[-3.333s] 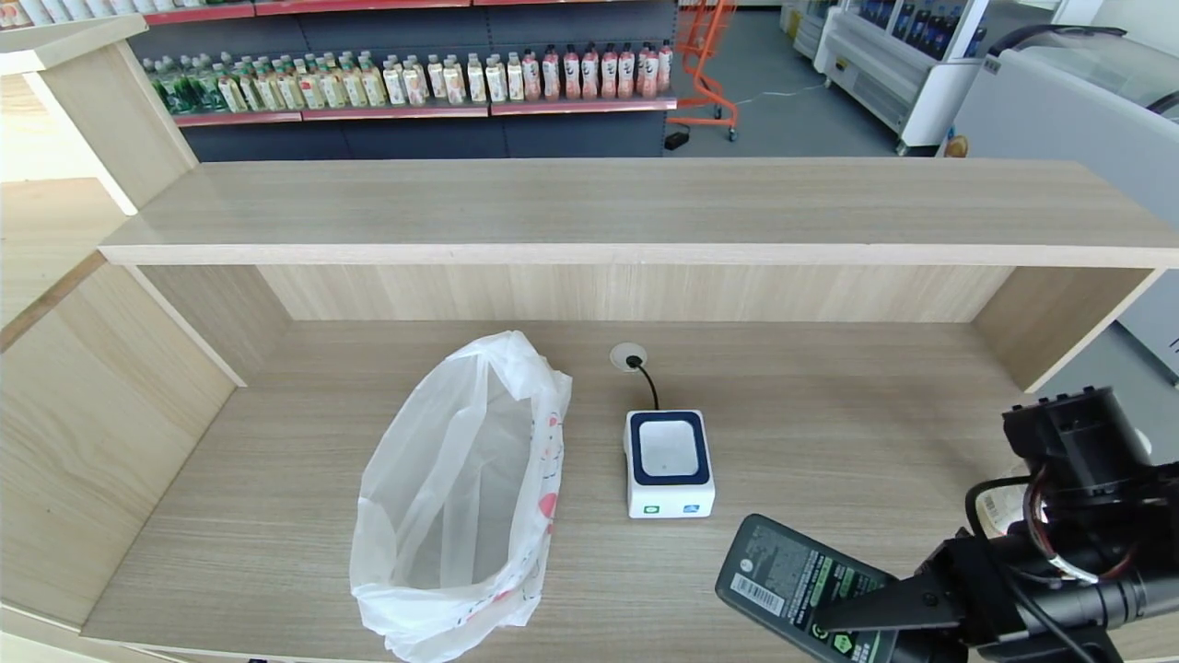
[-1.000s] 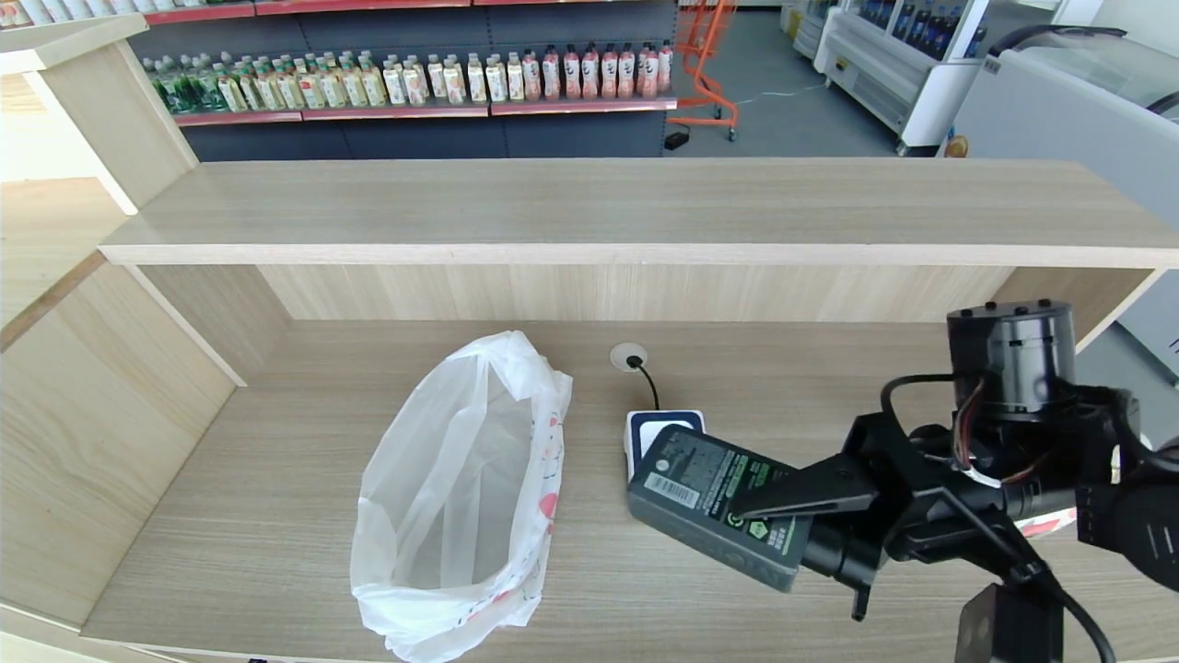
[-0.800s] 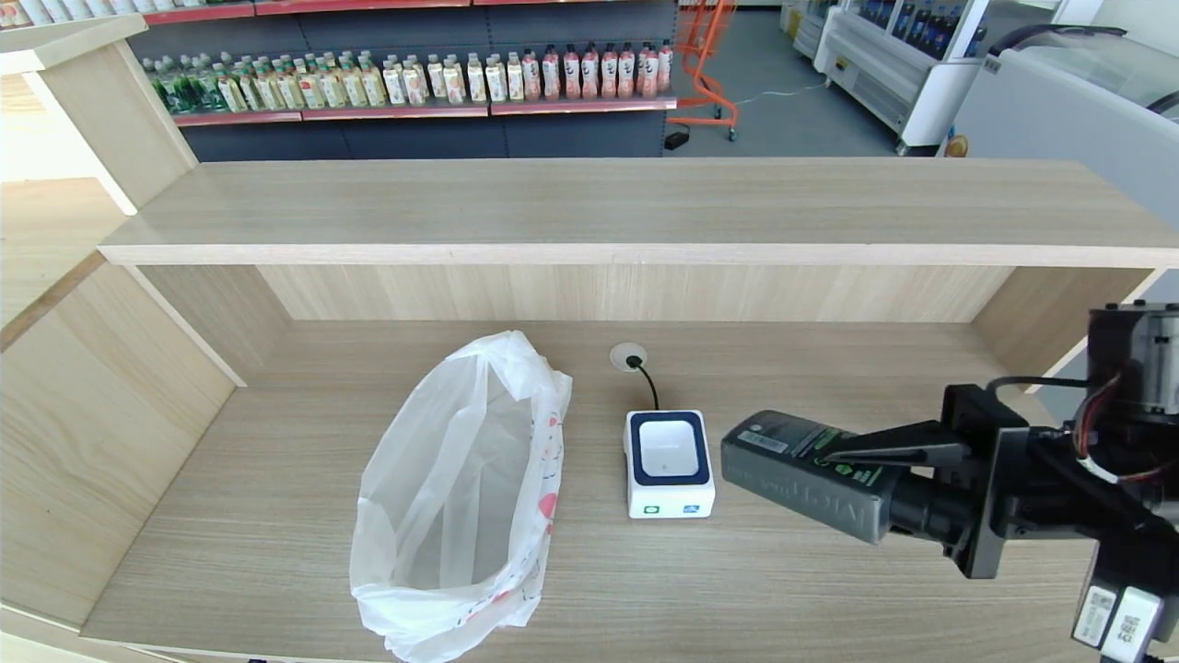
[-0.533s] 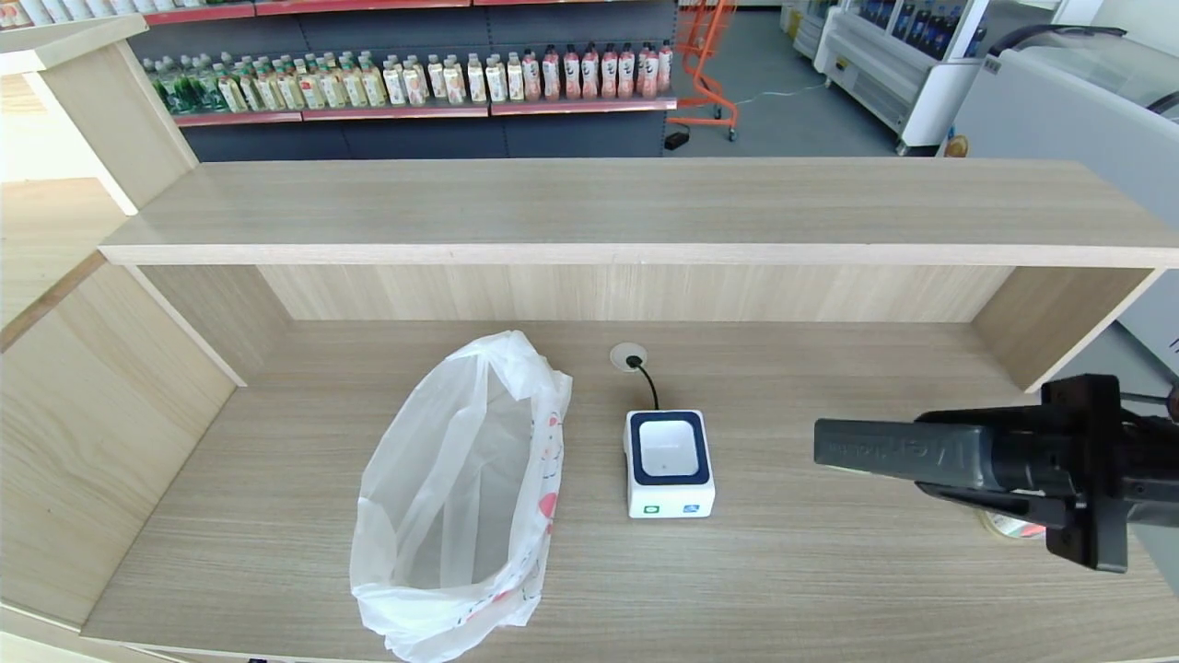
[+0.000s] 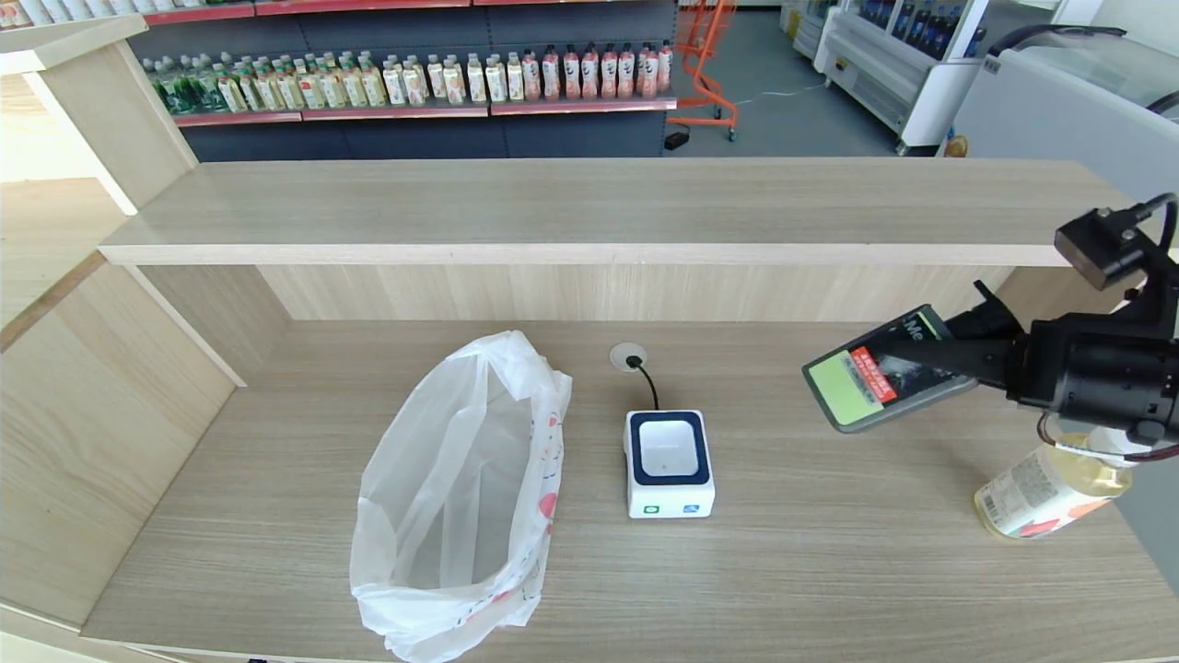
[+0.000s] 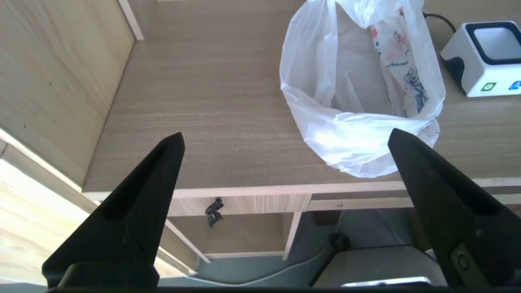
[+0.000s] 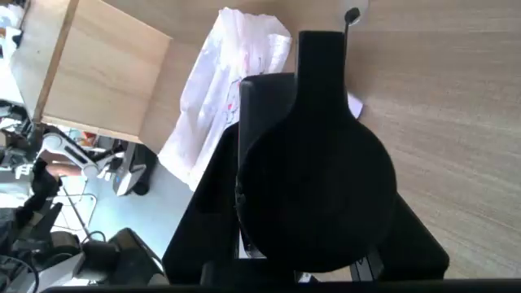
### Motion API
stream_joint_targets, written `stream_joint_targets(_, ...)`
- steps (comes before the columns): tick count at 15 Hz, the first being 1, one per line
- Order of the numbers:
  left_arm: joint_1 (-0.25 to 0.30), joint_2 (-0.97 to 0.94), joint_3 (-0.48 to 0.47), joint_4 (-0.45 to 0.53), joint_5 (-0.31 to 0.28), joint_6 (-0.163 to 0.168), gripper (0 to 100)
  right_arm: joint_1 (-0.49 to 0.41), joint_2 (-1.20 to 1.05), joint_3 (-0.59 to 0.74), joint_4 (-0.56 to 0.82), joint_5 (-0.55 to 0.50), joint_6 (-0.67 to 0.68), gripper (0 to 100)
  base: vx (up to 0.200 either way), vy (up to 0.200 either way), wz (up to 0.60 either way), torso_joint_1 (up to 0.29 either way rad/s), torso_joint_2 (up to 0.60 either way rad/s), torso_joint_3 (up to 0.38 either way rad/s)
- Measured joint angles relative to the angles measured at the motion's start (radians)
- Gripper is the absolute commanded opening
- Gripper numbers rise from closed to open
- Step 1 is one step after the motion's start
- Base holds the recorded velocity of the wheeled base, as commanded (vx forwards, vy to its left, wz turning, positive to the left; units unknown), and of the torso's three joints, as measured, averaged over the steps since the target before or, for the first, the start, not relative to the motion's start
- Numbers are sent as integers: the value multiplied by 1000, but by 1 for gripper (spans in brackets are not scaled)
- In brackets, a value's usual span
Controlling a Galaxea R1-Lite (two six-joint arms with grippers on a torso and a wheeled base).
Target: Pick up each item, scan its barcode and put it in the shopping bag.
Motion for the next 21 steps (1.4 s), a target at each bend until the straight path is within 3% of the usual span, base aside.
stream_joint_targets(3,0,0,0,0,0,0,100,162,163,-95,0,-134,151,0,0,0,0,0,0,0)
stream_joint_targets(7,0,0,0,0,0,0,100,296,333,-161,0,-252,176,0,0,0,0,0,0,0)
stream_joint_targets(15,0,0,0,0,0,0,100,402,516,-251,-9,-376,149,0,0,0,0,0,0,0)
stream_joint_targets(21,0,0,0,0,0,0,100,438,574,-269,-43,-409,94,0,0,0,0,0,0,0)
